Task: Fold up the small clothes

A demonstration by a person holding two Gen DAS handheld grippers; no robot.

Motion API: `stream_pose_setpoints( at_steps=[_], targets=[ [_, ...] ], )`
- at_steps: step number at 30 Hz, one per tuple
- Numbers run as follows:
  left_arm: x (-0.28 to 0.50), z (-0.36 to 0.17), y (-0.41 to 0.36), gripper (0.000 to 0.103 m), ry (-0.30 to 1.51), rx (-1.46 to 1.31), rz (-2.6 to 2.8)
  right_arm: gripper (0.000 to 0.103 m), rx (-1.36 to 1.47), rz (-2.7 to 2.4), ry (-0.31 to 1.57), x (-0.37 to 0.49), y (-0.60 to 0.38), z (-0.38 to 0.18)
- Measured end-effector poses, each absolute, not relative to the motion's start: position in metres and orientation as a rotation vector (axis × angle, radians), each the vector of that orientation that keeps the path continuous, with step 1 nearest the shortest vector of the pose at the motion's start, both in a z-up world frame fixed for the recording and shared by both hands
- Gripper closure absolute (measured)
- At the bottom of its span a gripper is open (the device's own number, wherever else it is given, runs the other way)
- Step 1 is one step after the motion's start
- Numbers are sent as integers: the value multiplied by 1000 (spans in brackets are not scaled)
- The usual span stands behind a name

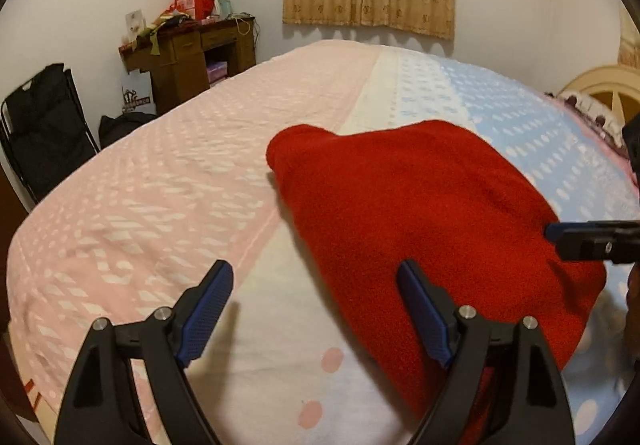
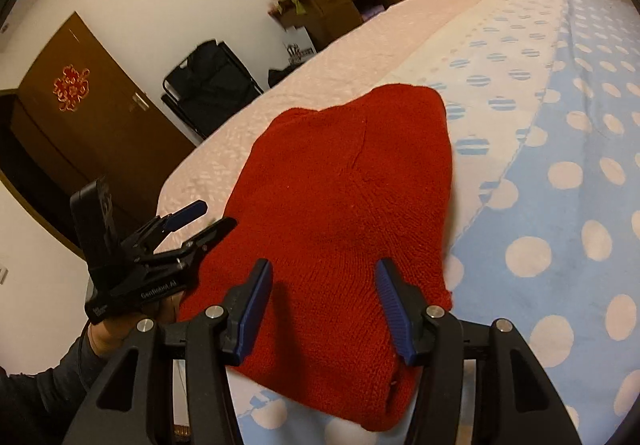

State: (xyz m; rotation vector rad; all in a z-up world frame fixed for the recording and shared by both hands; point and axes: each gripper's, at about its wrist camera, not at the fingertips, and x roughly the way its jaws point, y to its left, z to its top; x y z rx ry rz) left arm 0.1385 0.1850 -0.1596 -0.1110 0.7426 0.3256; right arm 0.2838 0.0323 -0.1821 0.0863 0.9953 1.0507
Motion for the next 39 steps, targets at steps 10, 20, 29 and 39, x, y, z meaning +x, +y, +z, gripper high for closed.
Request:
stream_pose_setpoints(
  at_steps=[10,20,29,39],
  targets=[
    [103,-122,165,9,680,-102,301,37,106,909,872,252,11,-144],
    [61,-67,139,0,520,-77,238,30,4,691,586,180,-21,-81],
    [47,-53,124,0,463,-78,205,29,-62,600,467,141,-43,-51],
    [44,-48,115,0,452,-66,192,28,-85,592,455,131,-43,-49]
  ],
)
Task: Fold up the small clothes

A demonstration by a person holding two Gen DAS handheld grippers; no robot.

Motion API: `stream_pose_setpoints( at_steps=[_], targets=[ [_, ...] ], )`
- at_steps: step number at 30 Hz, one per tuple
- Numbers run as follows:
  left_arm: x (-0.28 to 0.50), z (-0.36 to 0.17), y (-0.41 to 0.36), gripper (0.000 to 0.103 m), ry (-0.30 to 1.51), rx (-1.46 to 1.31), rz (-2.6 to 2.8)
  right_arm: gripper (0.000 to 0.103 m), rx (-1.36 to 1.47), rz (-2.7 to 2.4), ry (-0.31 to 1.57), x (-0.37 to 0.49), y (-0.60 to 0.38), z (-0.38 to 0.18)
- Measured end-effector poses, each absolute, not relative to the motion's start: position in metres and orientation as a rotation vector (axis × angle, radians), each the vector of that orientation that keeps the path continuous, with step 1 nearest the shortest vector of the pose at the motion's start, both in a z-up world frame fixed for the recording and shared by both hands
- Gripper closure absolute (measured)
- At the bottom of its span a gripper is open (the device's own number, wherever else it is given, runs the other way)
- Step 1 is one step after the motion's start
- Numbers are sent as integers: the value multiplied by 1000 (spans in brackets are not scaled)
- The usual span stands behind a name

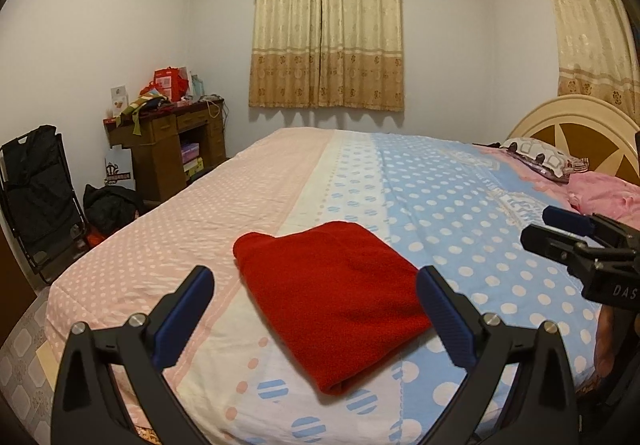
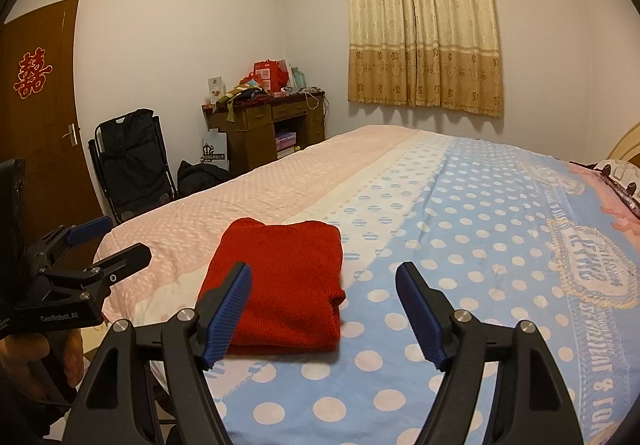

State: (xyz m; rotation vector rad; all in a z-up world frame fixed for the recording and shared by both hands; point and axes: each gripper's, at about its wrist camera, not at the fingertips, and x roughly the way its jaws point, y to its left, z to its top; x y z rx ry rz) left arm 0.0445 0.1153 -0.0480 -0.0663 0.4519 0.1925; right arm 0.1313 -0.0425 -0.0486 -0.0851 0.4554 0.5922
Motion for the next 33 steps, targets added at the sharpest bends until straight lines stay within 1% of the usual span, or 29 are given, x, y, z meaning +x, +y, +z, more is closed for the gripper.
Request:
stream_pose_setpoints(
  at_steps=[33],
  targets=[
    [43,-53,115,0,465,-74,188,27,-94,606,439,115,-40,-49]
  ],
)
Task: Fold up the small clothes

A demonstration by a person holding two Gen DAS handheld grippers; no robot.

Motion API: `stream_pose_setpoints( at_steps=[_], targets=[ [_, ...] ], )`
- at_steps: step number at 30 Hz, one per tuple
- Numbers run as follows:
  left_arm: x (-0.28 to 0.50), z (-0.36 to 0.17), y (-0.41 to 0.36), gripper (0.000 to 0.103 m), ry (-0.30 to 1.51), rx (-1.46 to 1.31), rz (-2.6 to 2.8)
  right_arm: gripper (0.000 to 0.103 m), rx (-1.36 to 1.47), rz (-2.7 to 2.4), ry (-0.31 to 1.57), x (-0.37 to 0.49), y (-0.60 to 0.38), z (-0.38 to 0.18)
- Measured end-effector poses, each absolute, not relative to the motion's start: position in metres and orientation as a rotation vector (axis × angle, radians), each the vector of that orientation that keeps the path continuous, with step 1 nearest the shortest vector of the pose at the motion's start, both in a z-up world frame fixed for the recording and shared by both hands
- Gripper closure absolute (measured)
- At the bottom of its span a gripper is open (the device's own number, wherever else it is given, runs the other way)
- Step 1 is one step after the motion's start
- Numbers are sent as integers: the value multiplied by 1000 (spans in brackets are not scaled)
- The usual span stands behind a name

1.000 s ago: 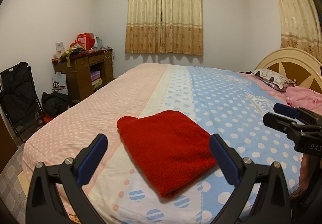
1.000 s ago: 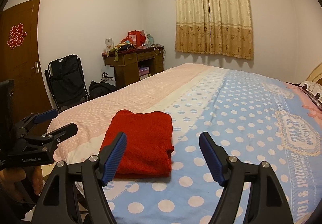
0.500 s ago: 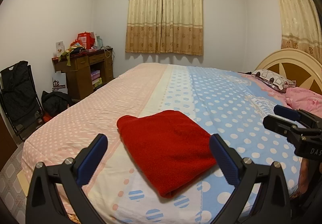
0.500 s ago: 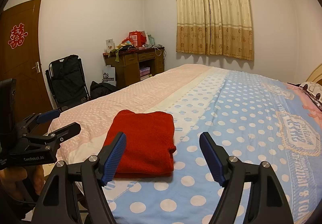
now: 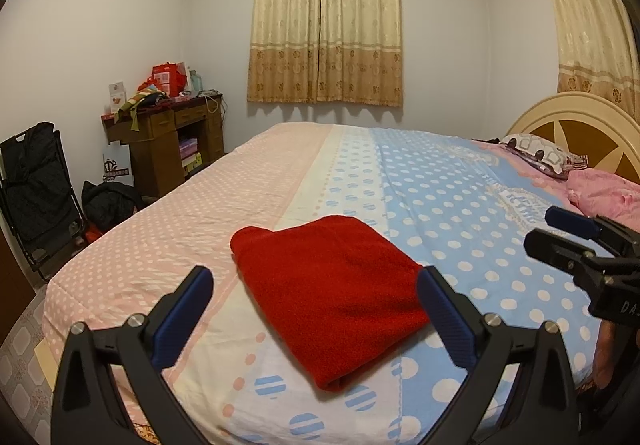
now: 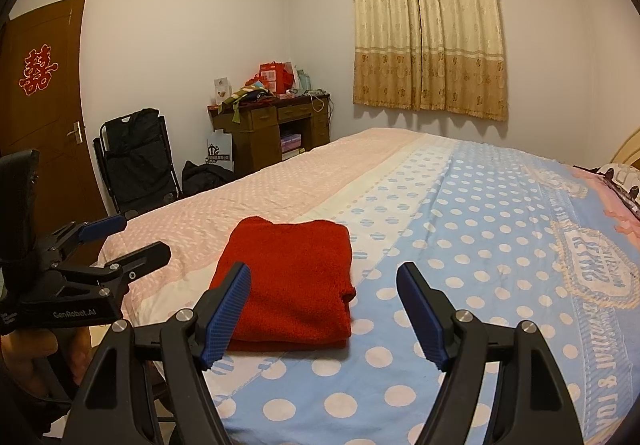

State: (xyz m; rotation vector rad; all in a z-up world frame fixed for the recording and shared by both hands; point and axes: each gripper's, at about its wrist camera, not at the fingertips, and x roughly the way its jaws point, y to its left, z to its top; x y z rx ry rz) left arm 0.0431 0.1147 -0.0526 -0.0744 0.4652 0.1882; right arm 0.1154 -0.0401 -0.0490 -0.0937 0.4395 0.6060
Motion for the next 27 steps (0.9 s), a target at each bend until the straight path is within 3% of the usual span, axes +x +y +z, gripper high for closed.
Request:
stream_pose_setpoints(
  at_steps=[27],
  targets=[
    [40,-51,137,0,439,-89,241,27,-128,637,362,92,-32,-45]
  ],
)
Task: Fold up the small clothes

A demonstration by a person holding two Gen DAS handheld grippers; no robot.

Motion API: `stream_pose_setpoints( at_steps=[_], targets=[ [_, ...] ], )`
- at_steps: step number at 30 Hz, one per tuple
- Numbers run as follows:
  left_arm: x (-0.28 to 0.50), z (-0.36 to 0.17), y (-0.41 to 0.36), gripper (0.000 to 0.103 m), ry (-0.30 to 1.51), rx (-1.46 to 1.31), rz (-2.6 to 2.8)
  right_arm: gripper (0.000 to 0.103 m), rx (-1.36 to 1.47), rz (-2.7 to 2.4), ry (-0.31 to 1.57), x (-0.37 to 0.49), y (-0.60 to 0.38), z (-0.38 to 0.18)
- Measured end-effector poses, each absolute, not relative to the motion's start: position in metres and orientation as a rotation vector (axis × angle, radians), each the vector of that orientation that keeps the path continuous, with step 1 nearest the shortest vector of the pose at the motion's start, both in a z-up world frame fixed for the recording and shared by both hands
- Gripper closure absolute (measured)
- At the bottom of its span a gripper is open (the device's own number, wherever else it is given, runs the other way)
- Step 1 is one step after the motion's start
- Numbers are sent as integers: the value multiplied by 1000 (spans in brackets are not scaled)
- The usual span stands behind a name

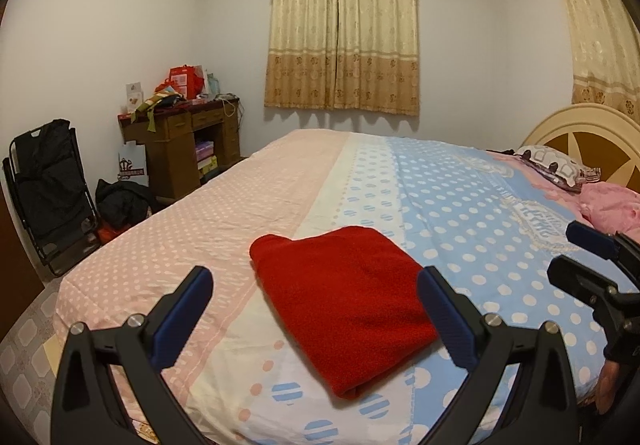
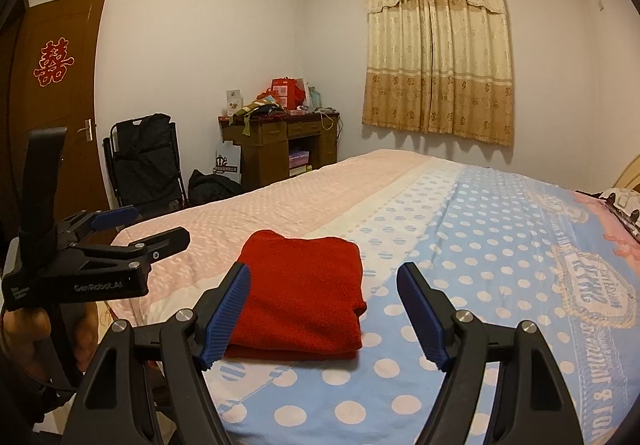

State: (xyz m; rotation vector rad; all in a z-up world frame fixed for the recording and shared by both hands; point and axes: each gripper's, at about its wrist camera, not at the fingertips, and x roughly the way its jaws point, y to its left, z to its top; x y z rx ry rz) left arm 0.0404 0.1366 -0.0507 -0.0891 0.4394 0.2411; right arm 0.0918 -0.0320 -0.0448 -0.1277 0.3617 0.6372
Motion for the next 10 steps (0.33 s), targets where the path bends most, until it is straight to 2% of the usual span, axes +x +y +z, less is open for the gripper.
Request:
stream_pose_setpoints(
  at_steps=[10],
  targets=[
    [43,-52,136,0,439,-58,235,27,-144,646,385,93,-29,-51]
  ],
)
